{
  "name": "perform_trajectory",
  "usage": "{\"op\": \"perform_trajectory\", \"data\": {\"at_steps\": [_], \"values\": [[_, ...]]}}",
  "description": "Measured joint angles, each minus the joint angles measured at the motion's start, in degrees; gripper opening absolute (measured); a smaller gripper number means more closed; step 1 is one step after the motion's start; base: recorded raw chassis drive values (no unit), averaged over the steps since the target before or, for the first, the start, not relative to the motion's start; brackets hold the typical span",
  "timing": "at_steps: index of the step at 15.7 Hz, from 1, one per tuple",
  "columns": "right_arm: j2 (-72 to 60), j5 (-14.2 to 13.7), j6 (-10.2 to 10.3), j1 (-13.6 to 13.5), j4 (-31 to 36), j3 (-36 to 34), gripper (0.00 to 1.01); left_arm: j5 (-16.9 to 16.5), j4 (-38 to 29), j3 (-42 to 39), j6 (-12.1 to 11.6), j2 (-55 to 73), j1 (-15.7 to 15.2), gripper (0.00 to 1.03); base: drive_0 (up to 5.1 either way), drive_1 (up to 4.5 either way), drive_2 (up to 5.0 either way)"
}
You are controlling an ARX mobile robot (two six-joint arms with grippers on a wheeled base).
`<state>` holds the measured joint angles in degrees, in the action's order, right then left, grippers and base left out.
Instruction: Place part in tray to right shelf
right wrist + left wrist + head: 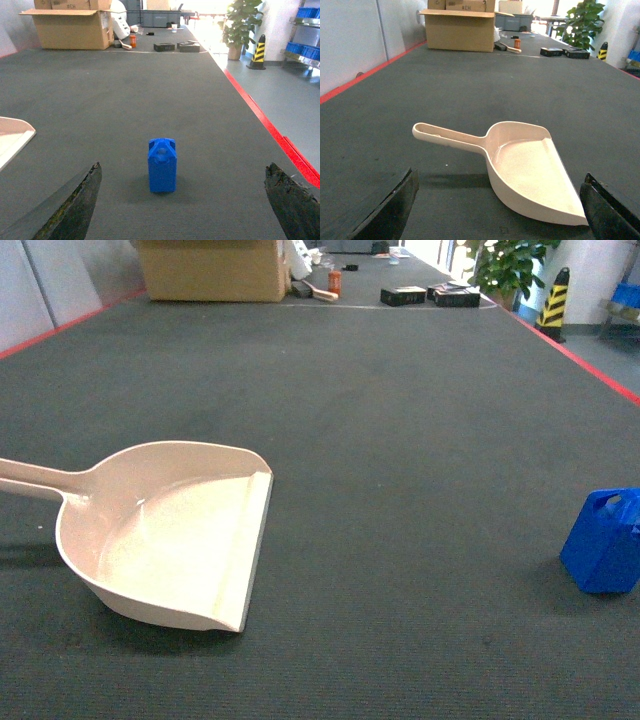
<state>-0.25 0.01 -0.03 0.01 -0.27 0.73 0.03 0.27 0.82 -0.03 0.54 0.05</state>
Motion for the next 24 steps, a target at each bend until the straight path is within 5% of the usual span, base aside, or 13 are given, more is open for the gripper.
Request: {"op": "perform_trajectory", "data": {"at_steps": [24], "values": [[0.0, 0.0, 0.0, 0.0, 0.0, 0.0, 0.98, 0.0, 0.0, 0.0, 0.0, 0.0, 0.0, 0.98, 0.0, 0.0, 0.0]]}}
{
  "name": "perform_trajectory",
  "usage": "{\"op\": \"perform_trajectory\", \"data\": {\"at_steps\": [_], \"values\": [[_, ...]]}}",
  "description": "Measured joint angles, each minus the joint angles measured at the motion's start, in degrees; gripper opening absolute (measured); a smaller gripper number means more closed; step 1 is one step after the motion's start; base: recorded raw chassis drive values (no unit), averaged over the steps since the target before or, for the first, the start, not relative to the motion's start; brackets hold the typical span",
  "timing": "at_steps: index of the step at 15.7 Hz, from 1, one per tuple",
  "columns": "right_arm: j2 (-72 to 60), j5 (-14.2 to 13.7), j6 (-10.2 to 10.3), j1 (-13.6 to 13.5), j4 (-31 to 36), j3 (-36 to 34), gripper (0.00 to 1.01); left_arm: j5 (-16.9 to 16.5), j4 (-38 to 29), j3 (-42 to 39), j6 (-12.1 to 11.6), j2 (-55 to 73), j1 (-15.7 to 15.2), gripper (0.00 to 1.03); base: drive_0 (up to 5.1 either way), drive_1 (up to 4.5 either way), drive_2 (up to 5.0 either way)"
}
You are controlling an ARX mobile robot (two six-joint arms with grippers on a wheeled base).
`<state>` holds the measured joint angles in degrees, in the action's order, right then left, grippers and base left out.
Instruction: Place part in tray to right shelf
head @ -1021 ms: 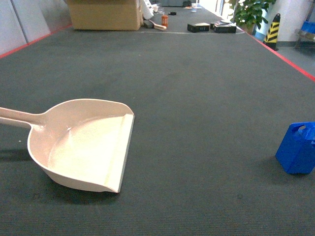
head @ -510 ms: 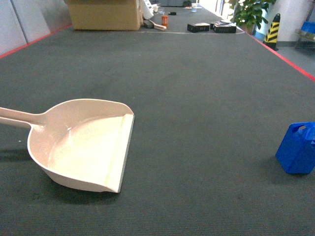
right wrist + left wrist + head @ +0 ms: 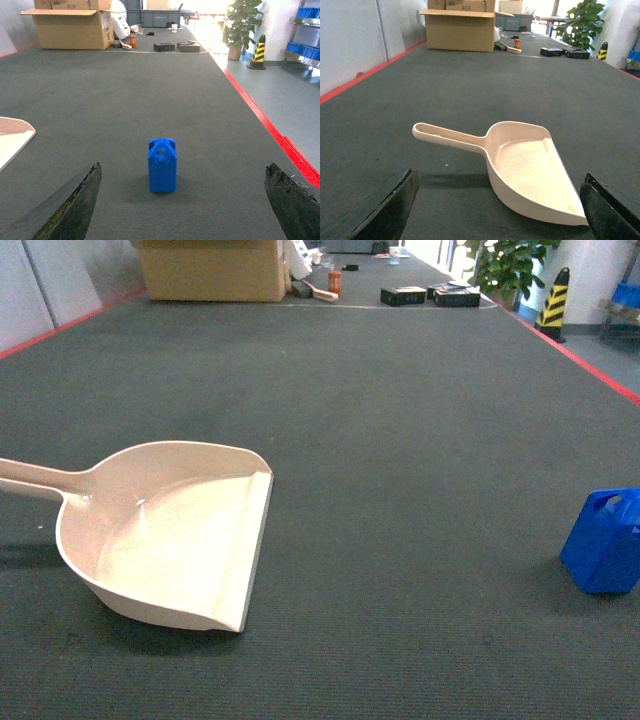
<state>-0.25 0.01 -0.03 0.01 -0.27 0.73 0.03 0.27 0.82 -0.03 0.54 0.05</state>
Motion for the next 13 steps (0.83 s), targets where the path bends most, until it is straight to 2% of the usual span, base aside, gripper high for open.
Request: {"op": "perform_trajectory", "data": {"at_steps": [13], "values": [[0.0, 0.02, 0.0, 0.0, 0.02, 0.0, 0.98, 0.0, 0.0, 0.0, 0.0, 0.0, 0.0, 0.98, 0.0, 0.0, 0.0]]}}
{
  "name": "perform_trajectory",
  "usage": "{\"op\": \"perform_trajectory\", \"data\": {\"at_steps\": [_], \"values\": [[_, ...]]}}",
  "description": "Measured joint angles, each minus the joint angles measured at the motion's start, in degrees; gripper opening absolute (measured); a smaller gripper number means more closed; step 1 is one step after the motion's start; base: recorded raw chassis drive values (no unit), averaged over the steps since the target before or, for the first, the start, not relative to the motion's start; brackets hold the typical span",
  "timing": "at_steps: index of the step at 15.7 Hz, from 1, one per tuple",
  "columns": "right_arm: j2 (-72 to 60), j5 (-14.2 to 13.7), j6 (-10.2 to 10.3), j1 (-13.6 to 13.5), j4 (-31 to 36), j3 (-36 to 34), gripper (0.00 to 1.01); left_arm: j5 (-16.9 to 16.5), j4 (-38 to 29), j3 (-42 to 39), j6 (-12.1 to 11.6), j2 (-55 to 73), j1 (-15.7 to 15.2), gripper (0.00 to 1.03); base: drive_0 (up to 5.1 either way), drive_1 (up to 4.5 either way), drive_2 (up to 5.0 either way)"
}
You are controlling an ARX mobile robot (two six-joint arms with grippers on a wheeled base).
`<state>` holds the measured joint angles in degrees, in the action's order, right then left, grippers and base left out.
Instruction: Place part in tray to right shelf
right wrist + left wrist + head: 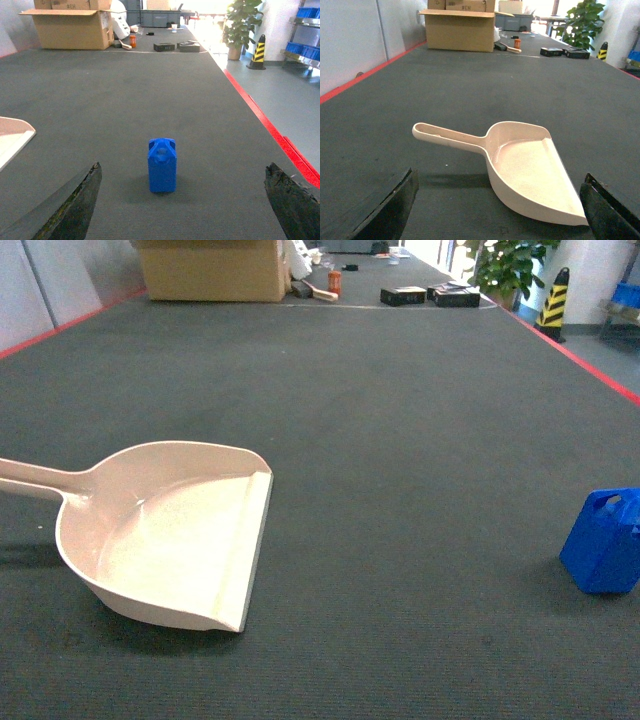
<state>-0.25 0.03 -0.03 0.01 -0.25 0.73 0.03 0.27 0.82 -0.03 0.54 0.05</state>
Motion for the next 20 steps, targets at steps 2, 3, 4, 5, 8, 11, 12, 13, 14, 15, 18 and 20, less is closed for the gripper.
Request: {"op": "perform_trajectory", "data": {"at_steps": [2, 3, 4, 5, 8, 11, 12, 13, 14, 15, 18, 20], "values": [[0.0, 0.0, 0.0, 0.0, -0.02, 0.0, 0.98, 0.0, 0.0, 0.0, 0.0, 0.0, 0.0, 0.98, 0.0, 0.0, 0.0], [0.0, -0.02, 0.0, 0.0, -0.02, 0.0, 0.98, 0.0, -0.02, 0.0, 0.0, 0.0, 0.0, 0.98, 0.0, 0.0, 0.0], [0.0, -0.02, 0.0, 0.0, -0.02, 0.0, 0.98, 0.0, 0.0, 0.0, 0.0, 0.0, 0.0, 0.98, 0.0, 0.0, 0.0], [0.0, -0.02, 0.0, 0.0, -0.02, 0.0, 0.98, 0.0, 0.0, 0.0, 0.0, 0.0, 0.0, 0.98, 0.0, 0.0, 0.0], [0.0, -0.02, 0.0, 0.0, -0.02, 0.0, 0.98, 0.0, 0.0, 0.0, 0.0, 0.0, 0.0, 0.98, 0.0, 0.0, 0.0], [0.0, 0.0, 0.0, 0.0, -0.02, 0.0, 0.98, 0.0, 0.0, 0.0, 0.0, 0.0, 0.0, 0.98, 0.0, 0.0, 0.0], [0.0, 0.0, 0.0, 0.0, 0.0, 0.0, 0.98, 0.0, 0.0, 0.0, 0.0, 0.0, 0.0, 0.98, 0.0, 0.0, 0.0], [0.0, -0.02, 0.0, 0.0, -0.02, 0.0, 0.98, 0.0, 0.0, 0.0, 0.0, 0.0, 0.0, 0.98, 0.0, 0.0, 0.0], [0.0, -0.02, 0.0, 0.0, 0.0, 0.0, 0.98, 0.0, 0.0, 0.0, 0.0, 0.0, 0.0, 0.98, 0.0, 0.0, 0.0], [0.0, -0.02, 0.0, 0.0, 0.0, 0.0, 0.98, 0.0, 0.0, 0.0, 0.0, 0.0, 0.0, 0.98, 0.0, 0.0, 0.0], [0.0, 0.0, 0.0, 0.0, 0.0, 0.0, 0.98, -5.86, -0.17, 1.84, -6.6, 12.0, -0.61, 0.98, 0.0, 0.0, 0.0], [0.0, 0.0, 0.0, 0.0, -0.04, 0.0, 0.98, -8.0, -8.5, 2.45, -3.02, 21.22, 0.11, 0.98, 0.0, 0.0, 0.0]]}}
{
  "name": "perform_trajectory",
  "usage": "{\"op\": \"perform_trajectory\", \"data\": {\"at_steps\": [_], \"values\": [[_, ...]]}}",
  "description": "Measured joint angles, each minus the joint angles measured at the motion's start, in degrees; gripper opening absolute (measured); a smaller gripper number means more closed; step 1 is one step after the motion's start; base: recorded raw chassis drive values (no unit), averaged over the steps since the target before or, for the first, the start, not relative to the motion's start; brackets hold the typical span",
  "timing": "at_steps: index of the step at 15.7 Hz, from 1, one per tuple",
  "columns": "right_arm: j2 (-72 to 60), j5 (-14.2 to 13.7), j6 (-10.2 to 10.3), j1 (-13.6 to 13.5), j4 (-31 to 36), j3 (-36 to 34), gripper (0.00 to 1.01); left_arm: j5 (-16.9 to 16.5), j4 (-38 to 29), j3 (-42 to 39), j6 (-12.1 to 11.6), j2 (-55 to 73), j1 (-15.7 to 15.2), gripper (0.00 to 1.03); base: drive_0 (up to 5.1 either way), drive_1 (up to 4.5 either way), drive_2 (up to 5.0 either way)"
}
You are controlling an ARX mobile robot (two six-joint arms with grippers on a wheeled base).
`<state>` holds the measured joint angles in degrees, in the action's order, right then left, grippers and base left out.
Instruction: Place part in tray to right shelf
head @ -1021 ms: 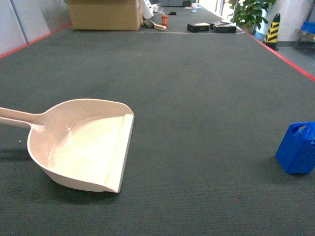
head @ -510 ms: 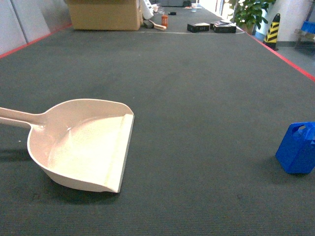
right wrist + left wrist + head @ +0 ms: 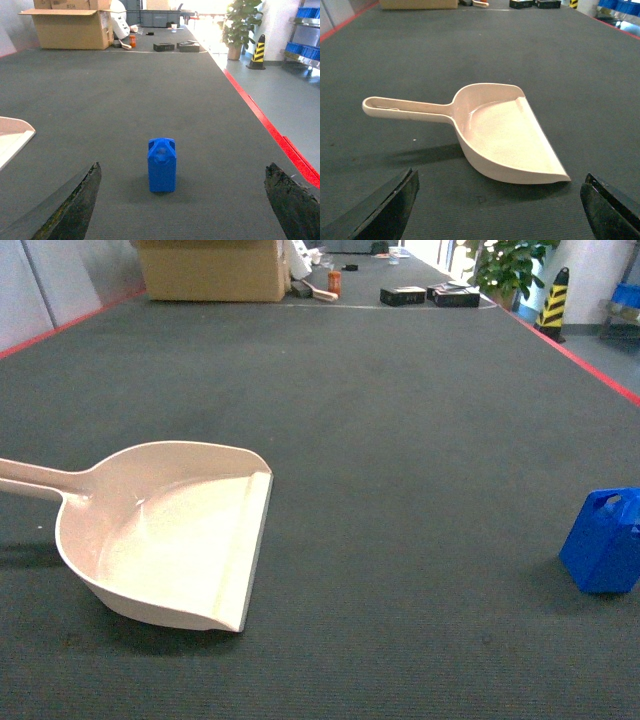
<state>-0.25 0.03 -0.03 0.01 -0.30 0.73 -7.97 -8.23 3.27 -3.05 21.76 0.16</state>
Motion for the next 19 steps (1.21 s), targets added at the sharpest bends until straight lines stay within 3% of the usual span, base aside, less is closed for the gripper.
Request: {"op": "perform_trajectory", "data": {"at_steps": [1, 2, 3, 7, 8, 10, 11, 13, 15, 19], "values": [[0.0, 0.0, 0.0, 0.0, 0.02, 0.0, 0.98, -0.61, -6.16, 1.09, 4.59, 7.56, -0.33, 0.98, 0.0, 0.0, 0.0], [0.0, 0.0, 0.0, 0.0, 0.02, 0.0, 0.98, -1.62, -12.96, 2.84, 10.8, 16.15, -1.22, 0.98, 0.0, 0.0, 0.0], [0.0, 0.0, 0.0, 0.0, 0.02, 0.0, 0.98, -3.21, -19.15, 4.61, 19.19, 24.9, -3.3, 0.98, 0.0, 0.0, 0.0], [0.0, 0.0, 0.0, 0.0, 0.02, 0.0, 0.98, -4.79, -27.06, 6.29, 30.23, 36.72, -5.31, 0.98, 0.0, 0.0, 0.0], [0.0, 0.0, 0.0, 0.0, 0.02, 0.0, 0.98, -4.72, -29.94, 6.78, 33.68, 40.94, -5.73, 0.98, 0.0, 0.0, 0.0], [0.0, 0.0, 0.0, 0.0, 0.02, 0.0, 0.98, -4.59, -39.28, 9.38, 43.21, 54.31, -6.45, 0.98, 0.0, 0.0, 0.0], [0.0, 0.0, 0.0, 0.0, 0.02, 0.0, 0.98, -4.24, -43.5, 11.21, 46.42, 60.43, -6.97, 0.98, 0.0, 0.0, 0.0], [0.0, 0.0, 0.0, 0.0, 0.02, 0.0, 0.98, -4.57, -49.83, 15.12, 51.06, 71.67, -8.24, 0.98, 0.0, 0.0, 0.0], [0.0, 0.0, 0.0, 0.0, 0.02, 0.0, 0.98, -4.79, -52.57, 19.04, 53.86, 79.17, -9.4, 0.98, 0.0, 0.0, 0.0], [0.0, 0.0, 0.0, 0.0, 0.02, 0.0, 0.98, -5.51, -56.19, 26.62, 57.57, 87.91, -11.39, 0.98, 0.0, 0.0, 0.0]]}}
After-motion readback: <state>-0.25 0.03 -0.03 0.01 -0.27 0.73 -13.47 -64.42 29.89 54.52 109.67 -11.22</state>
